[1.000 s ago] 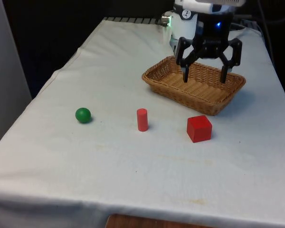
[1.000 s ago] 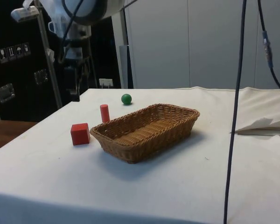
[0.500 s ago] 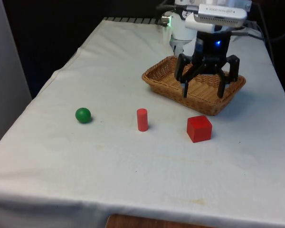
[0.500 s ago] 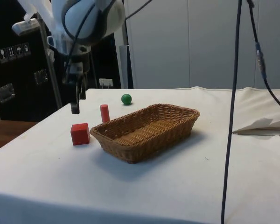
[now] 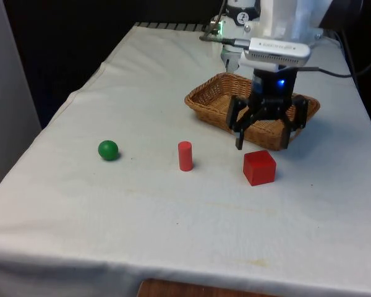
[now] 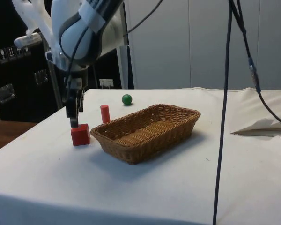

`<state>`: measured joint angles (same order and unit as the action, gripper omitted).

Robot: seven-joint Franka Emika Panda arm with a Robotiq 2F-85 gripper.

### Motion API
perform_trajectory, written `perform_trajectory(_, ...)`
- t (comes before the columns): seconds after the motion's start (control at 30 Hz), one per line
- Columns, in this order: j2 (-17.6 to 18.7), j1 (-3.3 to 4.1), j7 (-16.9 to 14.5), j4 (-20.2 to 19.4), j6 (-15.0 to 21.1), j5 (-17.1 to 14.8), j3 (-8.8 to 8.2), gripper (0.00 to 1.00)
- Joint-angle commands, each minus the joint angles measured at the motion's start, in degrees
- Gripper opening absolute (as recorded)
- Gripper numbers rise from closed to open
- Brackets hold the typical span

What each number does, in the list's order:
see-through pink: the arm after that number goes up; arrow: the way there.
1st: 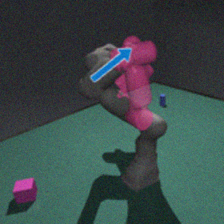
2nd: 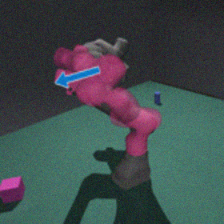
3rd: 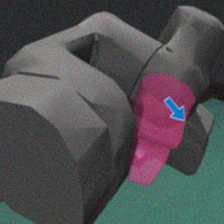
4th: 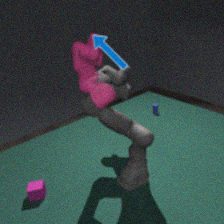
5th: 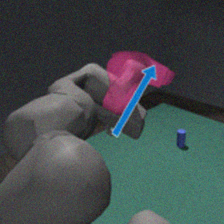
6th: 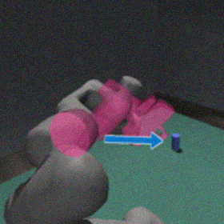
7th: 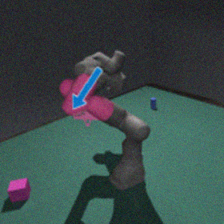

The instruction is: Pick up the object to the left of the cylinder and place it into the basket.

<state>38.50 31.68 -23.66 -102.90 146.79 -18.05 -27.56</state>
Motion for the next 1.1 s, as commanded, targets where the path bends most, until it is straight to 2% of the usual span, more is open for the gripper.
perform_trajectory(0.0, 0.4, -0.74, -1.2, 0.2, 0.9, -1.1, 1.09, 1.0)
perform_trajectory(0.03, 0.3, -0.06, -0.4, 0.1, 0.2, -0.4, 0.11, 1.0)
perform_trajectory(0.07, 0.7, -0.8, -1.6, 0.2, 1.1, -1.6, 1.15, 1.0)
perform_trajectory(0.33, 3.4, -1.32, -5.0, 0.5, 2.8, -5.6, 2.01, 1.0)
perform_trajectory(0.37, 3.3, -0.4, -4.2, 0.2, 2.2, -5.0, 0.86, 1.0)
perform_trajectory(0.4, 3.7, -1.43, -5.4, 0.6, 2.9, -6.1, 2.06, 1.0)
perform_trajectory(0.67, 6.1, -2.01, -9.3, 2.3, 2.6, -10.1, 1.55, 1.0)
perform_trajectory(0.7, 6.2, -1.43, -9.0, 2.1, 2.5, -10.0, 0.86, 1.0)
perform_trajectory(0.73, 6.5, -2.18, -10.0, 2.5, 2.6, -10.7, 1.49, 1.0)
perform_trajectory(0.83, 6.8, -2.41, -10.3, 2.7, 2.5, -11.0, 1.49, 0.98)
perform_trajectory(0.87, 6.9, -2.46, -10.4, 2.8, 2.5, -11.0, 1.55, 0.8)
perform_trajectory(0.97, 7.0, -2.58, -10.5, 2.8, 2.5, -11.1, 1.55, 0.45)
perform_trajectory(1.0, 6.8, -1.95, -9.8, 2.3, 2.4, -10.5, 0.86, 0.34)
perform_trajectory(1.03, 7.0, -2.64, -10.5, 2.8, 2.5, -11.1, 1.55, 0.34)
perform_trajectory(1.07, 7.0, -2.64, -10.5, 2.8, 2.5, -11.1, 1.55, 0.23)
